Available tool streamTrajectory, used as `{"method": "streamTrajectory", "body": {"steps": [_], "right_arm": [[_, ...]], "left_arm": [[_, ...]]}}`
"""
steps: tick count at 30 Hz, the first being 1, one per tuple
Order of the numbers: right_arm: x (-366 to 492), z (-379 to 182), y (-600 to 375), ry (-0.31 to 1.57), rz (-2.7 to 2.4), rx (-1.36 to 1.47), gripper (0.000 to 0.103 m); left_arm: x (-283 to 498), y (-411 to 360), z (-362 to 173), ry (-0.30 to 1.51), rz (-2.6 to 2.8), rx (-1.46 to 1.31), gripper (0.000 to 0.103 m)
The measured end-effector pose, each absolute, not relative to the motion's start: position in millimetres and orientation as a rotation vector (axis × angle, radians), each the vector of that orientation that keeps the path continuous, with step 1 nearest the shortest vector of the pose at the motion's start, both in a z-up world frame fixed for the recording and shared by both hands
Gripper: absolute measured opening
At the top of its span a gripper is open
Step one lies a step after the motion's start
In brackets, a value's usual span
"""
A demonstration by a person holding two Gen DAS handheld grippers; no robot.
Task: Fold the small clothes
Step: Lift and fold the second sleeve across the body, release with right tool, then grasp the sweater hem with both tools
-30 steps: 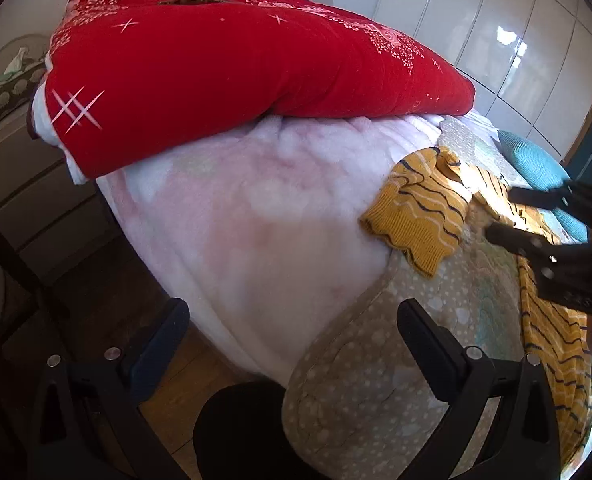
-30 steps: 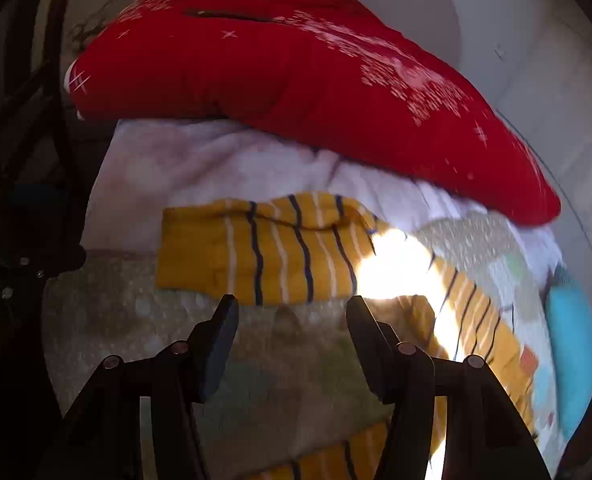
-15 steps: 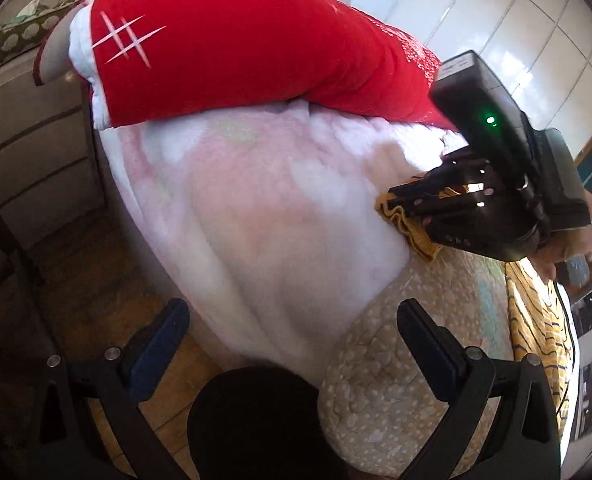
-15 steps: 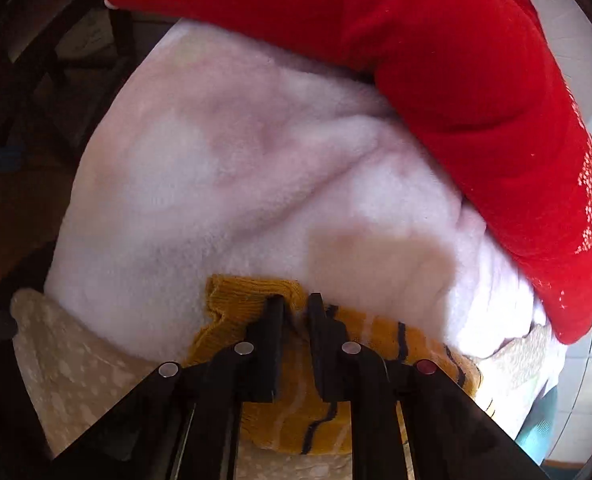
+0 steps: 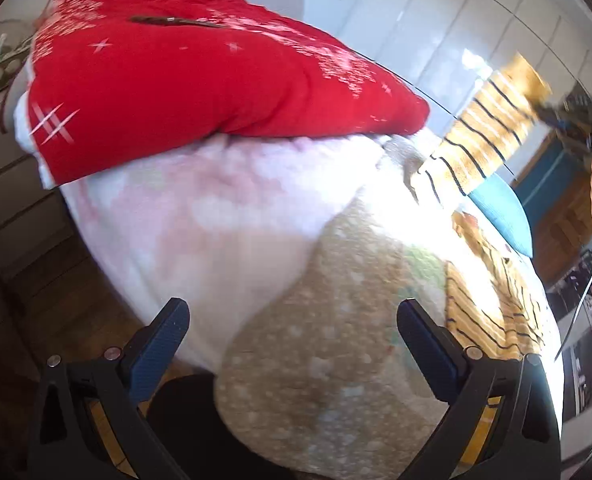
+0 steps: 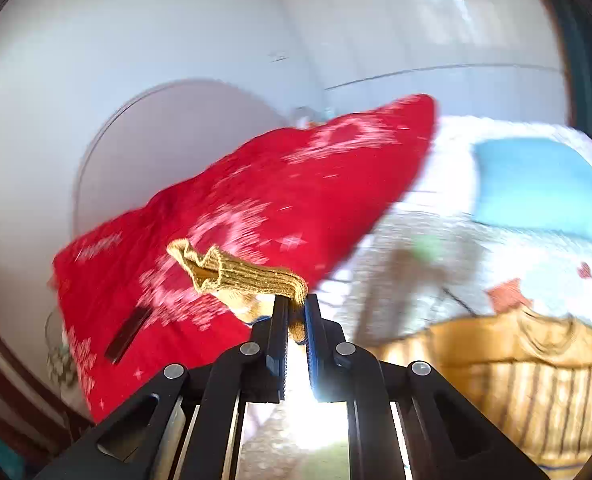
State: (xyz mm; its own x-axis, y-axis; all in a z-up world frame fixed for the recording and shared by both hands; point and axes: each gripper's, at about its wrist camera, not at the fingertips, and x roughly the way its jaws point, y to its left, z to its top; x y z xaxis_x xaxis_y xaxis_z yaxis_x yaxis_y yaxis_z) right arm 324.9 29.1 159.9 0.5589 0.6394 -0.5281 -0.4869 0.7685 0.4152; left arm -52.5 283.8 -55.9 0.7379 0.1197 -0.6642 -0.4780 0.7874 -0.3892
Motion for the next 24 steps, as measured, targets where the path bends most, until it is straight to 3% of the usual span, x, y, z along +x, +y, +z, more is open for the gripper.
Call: {"method": "streamTrajectory", "body": {"steps": [5, 11, 12, 15, 19, 24], "right_arm": [[359.4, 84.0, -151.1, 0.834, 0.306, 0.406, 0.009], [355.2, -29.8, -299.1, 1.016, 0.002, 0.441, 0.016], [349.3, -34.9, -310.3, 1.004, 0.003, 0.438, 0.017], [330.0, -26.9, -322.3, 0.943, 0.039, 0.373, 0.037], [325.5, -19.7, -302.1, 0.894, 0.114, 0.231, 0.052], [299.2, -29.4, -307.8, 0.929, 0.218, 0.226, 0.054]], "left_arm": [[-25.6, 254.8, -48.9, 0.701, 0.279, -0.525, 0.103], [5.5, 214.5, -39.6, 0.726, 0.191, -0.463, 0.103], [10.4, 207.7, -38.1, 0.73, 0.182, -0.449, 0.103], [26.3, 187.7, -34.9, 0.733, 0.161, -0.411, 0.103], [47.5, 155.9, -35.0, 0.737, 0.129, -0.348, 0.103], [76.0, 126.4, -48.0, 0.84, 0.101, -0.262, 0.103]]}}
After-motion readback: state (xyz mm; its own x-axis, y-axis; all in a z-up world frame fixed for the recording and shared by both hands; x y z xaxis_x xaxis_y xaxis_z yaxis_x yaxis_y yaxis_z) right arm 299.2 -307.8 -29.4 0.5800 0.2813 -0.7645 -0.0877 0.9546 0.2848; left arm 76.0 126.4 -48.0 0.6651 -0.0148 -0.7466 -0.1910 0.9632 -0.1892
